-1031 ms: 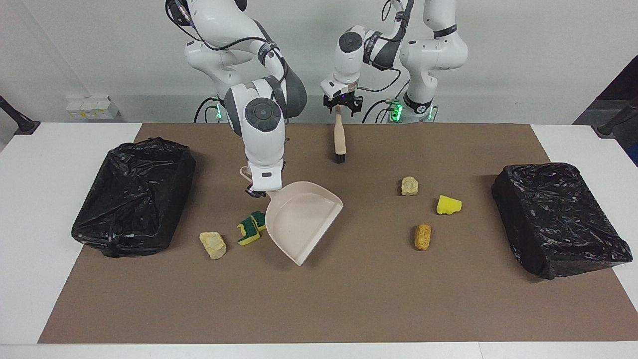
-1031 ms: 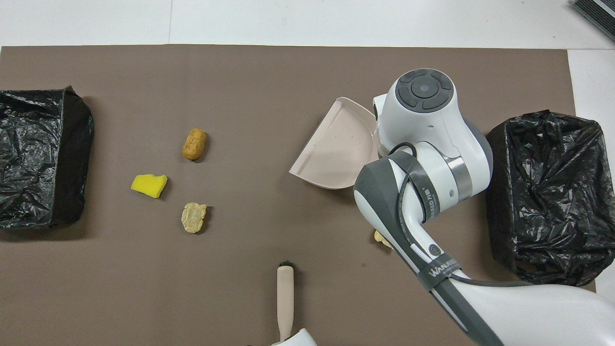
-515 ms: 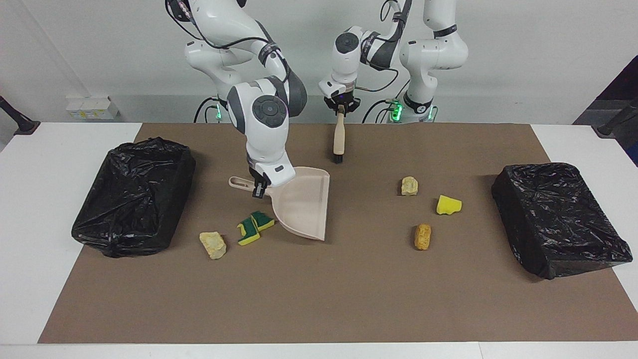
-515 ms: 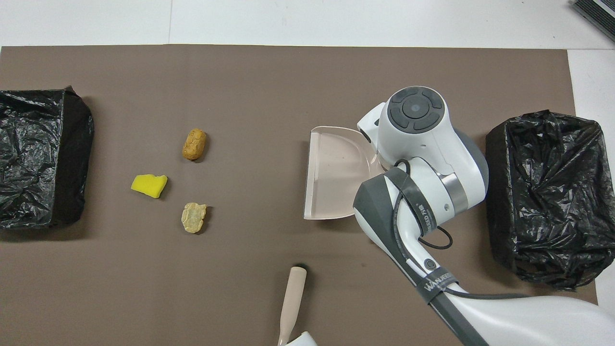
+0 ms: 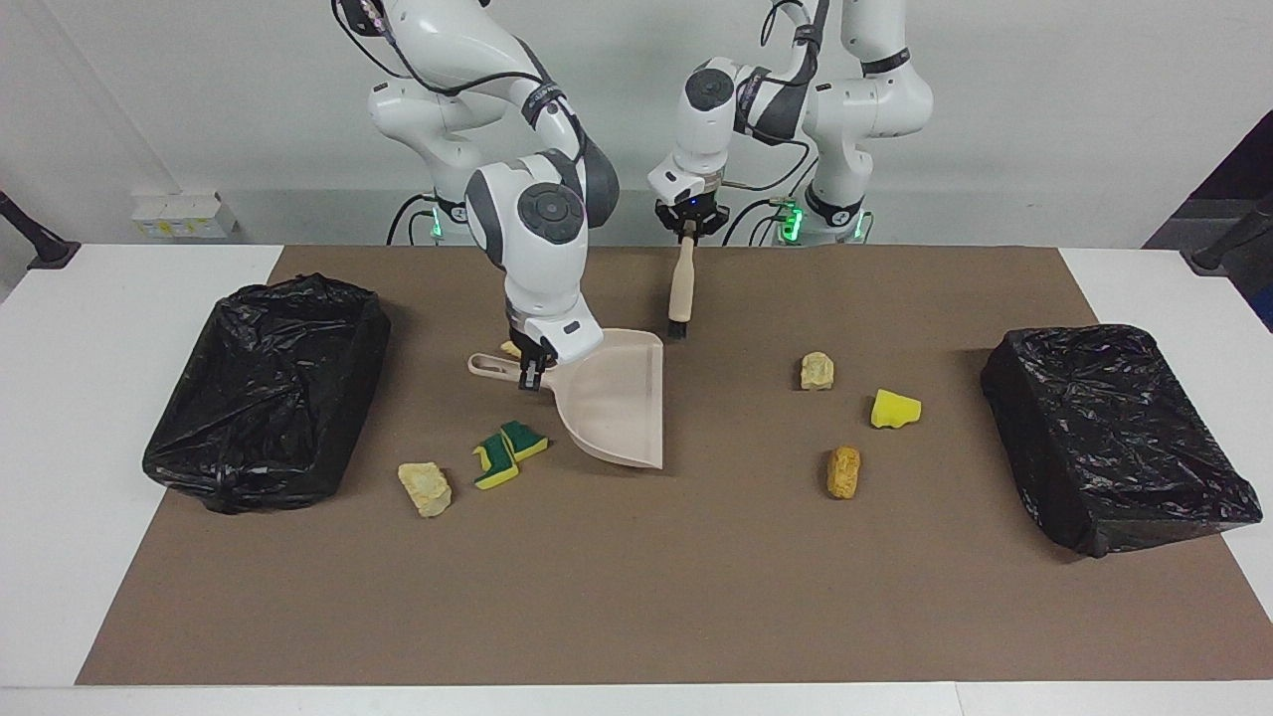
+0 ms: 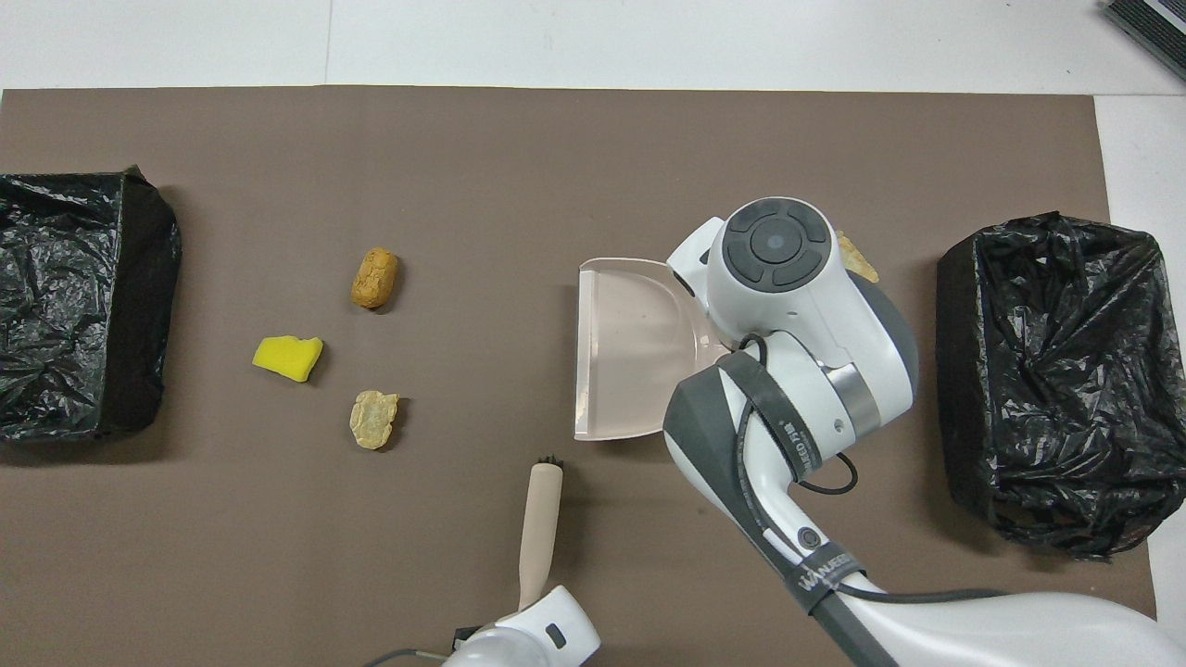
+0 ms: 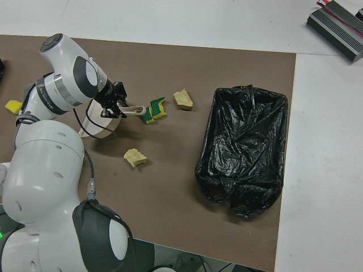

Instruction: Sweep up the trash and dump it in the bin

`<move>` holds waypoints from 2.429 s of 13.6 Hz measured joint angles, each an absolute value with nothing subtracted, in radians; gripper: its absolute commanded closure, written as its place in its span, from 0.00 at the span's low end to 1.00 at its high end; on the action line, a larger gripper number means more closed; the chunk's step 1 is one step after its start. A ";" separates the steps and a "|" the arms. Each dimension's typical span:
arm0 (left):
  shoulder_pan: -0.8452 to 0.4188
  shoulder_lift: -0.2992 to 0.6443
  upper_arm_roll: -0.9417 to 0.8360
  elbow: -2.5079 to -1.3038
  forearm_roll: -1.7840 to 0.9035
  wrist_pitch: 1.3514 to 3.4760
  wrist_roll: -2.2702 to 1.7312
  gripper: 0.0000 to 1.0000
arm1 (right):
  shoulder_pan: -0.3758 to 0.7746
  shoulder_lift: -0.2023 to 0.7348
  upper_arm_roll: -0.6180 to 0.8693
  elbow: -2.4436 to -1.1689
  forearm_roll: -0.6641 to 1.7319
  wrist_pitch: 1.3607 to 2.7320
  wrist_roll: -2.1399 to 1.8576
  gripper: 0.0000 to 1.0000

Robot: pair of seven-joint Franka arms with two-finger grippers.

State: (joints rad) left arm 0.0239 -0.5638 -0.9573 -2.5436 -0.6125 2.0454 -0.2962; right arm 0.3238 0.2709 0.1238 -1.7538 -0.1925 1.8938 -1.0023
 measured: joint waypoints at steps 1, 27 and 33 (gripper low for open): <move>0.025 -0.564 -0.884 -2.535 -0.577 2.044 -0.260 1.00 | 0.343 0.271 0.124 -1.756 -0.192 1.904 -1.002 1.00; -0.139 0.038 0.084 -2.129 0.063 1.887 0.164 1.00 | 0.466 0.345 0.122 -1.807 -0.236 2.017 -0.794 1.00; -0.201 -0.014 -0.065 -2.196 0.021 1.882 -0.167 1.00 | 0.465 0.345 0.122 -1.806 -0.241 2.012 -0.794 1.00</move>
State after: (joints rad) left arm -0.2009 -0.0141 -0.0648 -2.1964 0.0205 1.8818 -0.1670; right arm 0.4651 0.3450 0.1218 -1.8064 -0.2413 2.0123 -0.7940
